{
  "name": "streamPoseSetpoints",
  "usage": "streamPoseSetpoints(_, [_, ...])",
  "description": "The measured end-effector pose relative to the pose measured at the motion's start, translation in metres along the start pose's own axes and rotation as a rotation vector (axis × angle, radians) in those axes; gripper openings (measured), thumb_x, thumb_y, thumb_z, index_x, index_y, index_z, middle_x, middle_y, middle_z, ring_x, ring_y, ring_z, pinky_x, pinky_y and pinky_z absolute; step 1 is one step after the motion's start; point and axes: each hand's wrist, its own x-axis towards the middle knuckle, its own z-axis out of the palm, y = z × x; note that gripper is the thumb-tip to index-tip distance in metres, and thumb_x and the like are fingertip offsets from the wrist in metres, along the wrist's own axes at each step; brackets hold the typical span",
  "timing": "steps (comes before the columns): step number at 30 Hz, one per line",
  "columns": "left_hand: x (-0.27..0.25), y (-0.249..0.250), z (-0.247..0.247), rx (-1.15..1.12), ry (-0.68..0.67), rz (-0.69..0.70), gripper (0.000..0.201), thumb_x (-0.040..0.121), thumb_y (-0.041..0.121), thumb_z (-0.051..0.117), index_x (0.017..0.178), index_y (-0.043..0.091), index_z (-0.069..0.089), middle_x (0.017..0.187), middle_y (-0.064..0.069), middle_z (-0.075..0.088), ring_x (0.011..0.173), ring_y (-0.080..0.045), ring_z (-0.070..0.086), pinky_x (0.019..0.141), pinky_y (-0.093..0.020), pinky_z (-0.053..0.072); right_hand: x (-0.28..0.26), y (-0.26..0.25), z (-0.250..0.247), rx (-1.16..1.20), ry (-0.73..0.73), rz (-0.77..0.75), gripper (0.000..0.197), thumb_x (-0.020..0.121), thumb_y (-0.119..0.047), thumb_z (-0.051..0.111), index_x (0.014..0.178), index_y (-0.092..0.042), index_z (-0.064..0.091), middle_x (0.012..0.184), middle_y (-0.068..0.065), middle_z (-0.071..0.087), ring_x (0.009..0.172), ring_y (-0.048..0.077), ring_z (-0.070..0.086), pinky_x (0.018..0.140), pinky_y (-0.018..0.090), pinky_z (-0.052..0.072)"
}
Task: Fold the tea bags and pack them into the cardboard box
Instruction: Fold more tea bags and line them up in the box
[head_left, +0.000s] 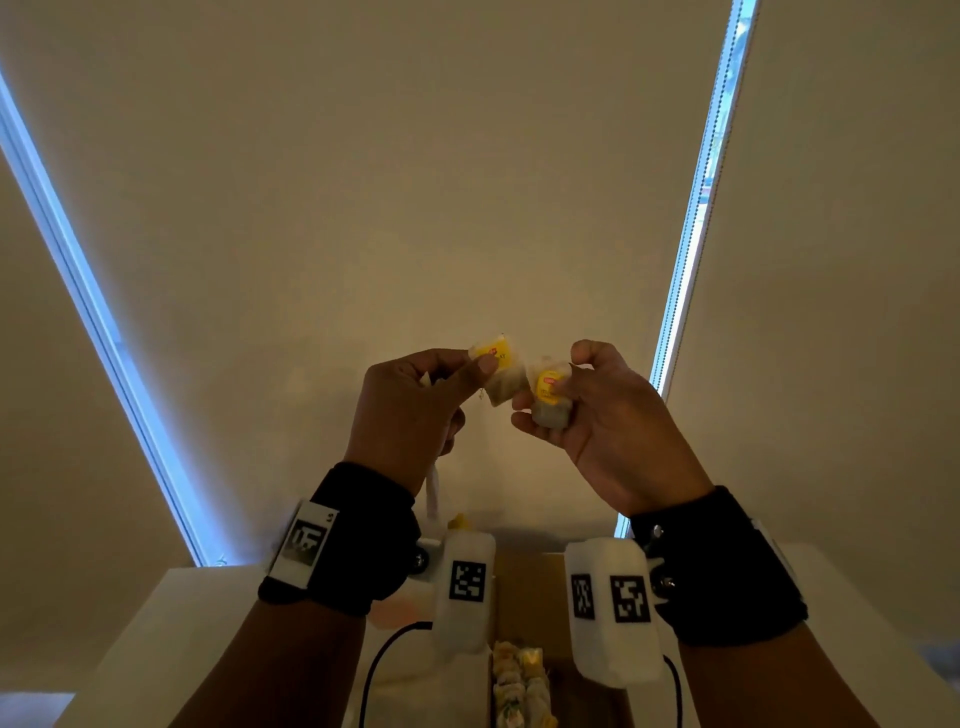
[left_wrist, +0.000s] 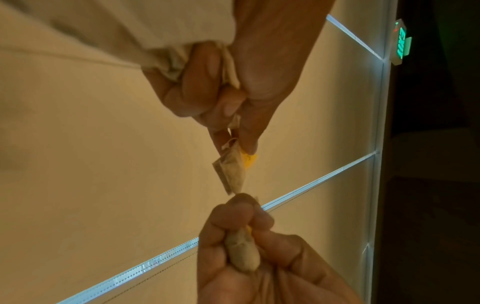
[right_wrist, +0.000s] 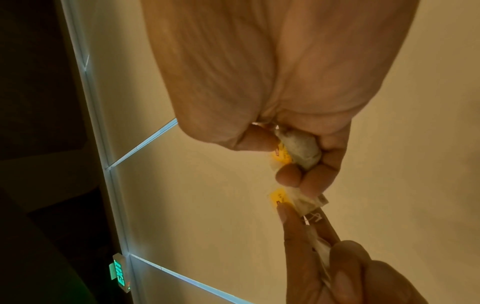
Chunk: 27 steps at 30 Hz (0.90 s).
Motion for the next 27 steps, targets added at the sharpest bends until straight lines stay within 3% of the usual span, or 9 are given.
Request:
streamPoseSetpoints(4, [0.001, -0.002, 0.0, 0.076, 0.001, 0.039, 0.015, 0.09, 0.03, 0.076, 0.088, 0.015, 0.08, 0.056, -0.009, 0.045, 0.046, -0.018, 0.034, 0.042, -0.025, 0.029, 0.001, -0.001, -0.001, -0.159, 0.002, -0.035, 0.018, 0.097, 0.005, 0.052, 0.095, -0.013, 0.049, 0.089, 0.012, 0.067, 0.088, 0.03, 0.065, 0.079, 0.038, 0.061])
streamPoseSetpoints(9, [0.002, 0.0, -0.001, 0.114, -0.017, 0.05, 0.014, 0.089, 0.03, 0.076, 0.084, 0.018, 0.08, 0.054, -0.005, 0.049, 0.046, -0.016, 0.038, 0.041, -0.025, 0.032, 0.0, -0.004, -0.002, -0.292, -0.016, -0.115, 0.023, 0.091, 0.003, 0.063, 0.085, -0.015, 0.049, 0.081, 0.0, 0.074, 0.085, 0.018, 0.071, 0.078, 0.03, 0.057])
streamPoseSetpoints(12, [0.002, 0.0, -0.002, 0.119, -0.022, 0.061, 0.013, 0.09, 0.028, 0.075, 0.086, 0.015, 0.079, 0.053, -0.004, 0.048, 0.044, -0.015, 0.038, 0.041, -0.023, 0.031, 0.001, -0.003, -0.002, -0.34, 0.018, -0.162, 0.025, 0.088, 0.001, 0.067, 0.085, -0.016, 0.049, 0.08, -0.002, 0.071, 0.082, 0.015, 0.066, 0.077, 0.033, 0.046])
streamPoseSetpoints(17, [0.004, 0.0, -0.001, 0.139, -0.059, 0.068, 0.014, 0.093, 0.024, 0.072, 0.094, 0.012, 0.078, 0.053, 0.003, 0.049, 0.042, -0.012, 0.038, 0.041, -0.02, 0.031, 0.005, -0.001, -0.005, -0.365, 0.049, -0.175, 0.027, 0.087, 0.0, 0.07, 0.081, -0.017, 0.05, 0.084, 0.003, 0.069, 0.085, 0.018, 0.062, 0.073, 0.033, 0.042])
streamPoseSetpoints(22, [0.005, 0.003, -0.001, 0.207, -0.115, 0.124, 0.015, 0.098, 0.023, 0.066, 0.097, 0.015, 0.078, 0.052, 0.003, 0.05, 0.044, -0.013, 0.041, 0.042, -0.021, 0.034, 0.009, 0.001, -0.008, -0.368, 0.055, -0.237, 0.029, 0.084, 0.007, 0.071, 0.076, -0.013, 0.052, 0.092, 0.02, 0.064, 0.087, 0.026, 0.062, 0.067, 0.02, 0.051])
streamPoseSetpoints(24, [0.005, 0.005, -0.002, 0.223, -0.126, 0.131, 0.016, 0.1, 0.024, 0.064, 0.098, 0.016, 0.078, 0.052, 0.001, 0.051, 0.044, -0.014, 0.041, 0.042, -0.022, 0.035, 0.01, 0.001, -0.009, -0.396, 0.057, -0.26, 0.028, 0.084, 0.006, 0.072, 0.075, -0.013, 0.053, 0.091, 0.019, 0.067, 0.086, 0.025, 0.064, 0.07, 0.02, 0.053])
streamPoseSetpoints(27, [0.005, 0.007, -0.002, 0.218, -0.143, 0.136, 0.018, 0.101, 0.025, 0.062, 0.097, 0.017, 0.078, 0.053, -0.001, 0.051, 0.044, -0.014, 0.04, 0.043, -0.022, 0.035, 0.011, 0.001, -0.011, -0.442, 0.073, -0.286, 0.027, 0.083, 0.002, 0.075, 0.073, -0.016, 0.058, 0.094, 0.009, 0.075, 0.091, 0.026, 0.07, 0.08, 0.03, 0.054])
